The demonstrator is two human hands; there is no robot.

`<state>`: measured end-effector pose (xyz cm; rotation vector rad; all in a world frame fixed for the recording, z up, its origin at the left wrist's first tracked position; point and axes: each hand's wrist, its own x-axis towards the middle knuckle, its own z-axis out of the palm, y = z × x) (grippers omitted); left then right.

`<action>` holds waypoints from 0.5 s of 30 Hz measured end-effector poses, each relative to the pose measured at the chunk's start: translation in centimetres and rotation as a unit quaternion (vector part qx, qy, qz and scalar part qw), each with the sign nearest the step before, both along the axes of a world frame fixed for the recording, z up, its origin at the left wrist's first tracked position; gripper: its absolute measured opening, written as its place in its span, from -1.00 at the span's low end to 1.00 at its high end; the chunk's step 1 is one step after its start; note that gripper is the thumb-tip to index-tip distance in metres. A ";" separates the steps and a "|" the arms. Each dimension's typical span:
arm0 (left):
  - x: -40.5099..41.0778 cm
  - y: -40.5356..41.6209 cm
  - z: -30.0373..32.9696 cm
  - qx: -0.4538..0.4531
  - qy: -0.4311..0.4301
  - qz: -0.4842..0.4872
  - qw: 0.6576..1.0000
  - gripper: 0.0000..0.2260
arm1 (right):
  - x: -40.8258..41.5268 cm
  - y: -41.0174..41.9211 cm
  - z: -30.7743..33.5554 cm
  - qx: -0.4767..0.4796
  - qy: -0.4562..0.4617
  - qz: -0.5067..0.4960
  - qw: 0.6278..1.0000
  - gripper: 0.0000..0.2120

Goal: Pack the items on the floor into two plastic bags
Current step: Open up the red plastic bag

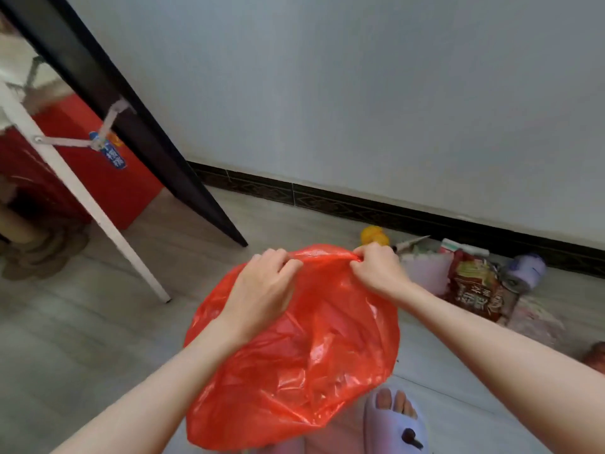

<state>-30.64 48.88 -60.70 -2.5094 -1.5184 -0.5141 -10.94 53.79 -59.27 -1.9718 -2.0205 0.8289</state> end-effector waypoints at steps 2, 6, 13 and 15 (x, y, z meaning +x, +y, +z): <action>1.0 0.3 -4.0 -0.148 0.008 -0.054 0.987 -0.81 | 0.0 0.9 -2.5 -0.013 -0.019 0.007 1.000 -0.76; 2.8 2.6 -10.6 -0.338 0.024 -0.048 0.940 -0.63 | 0.6 3.3 -6.4 -0.023 -0.035 0.011 0.999 -0.73; 7.1 5.1 -19.1 -0.619 0.097 -0.014 0.779 -0.38 | 1.8 6.5 -9.4 0.049 -0.117 0.041 0.991 -0.74; 7.1 4.4 -19.8 -0.637 0.191 -0.011 0.747 -0.29 | 2.3 7.2 -9.1 0.086 -0.151 0.057 0.983 -0.75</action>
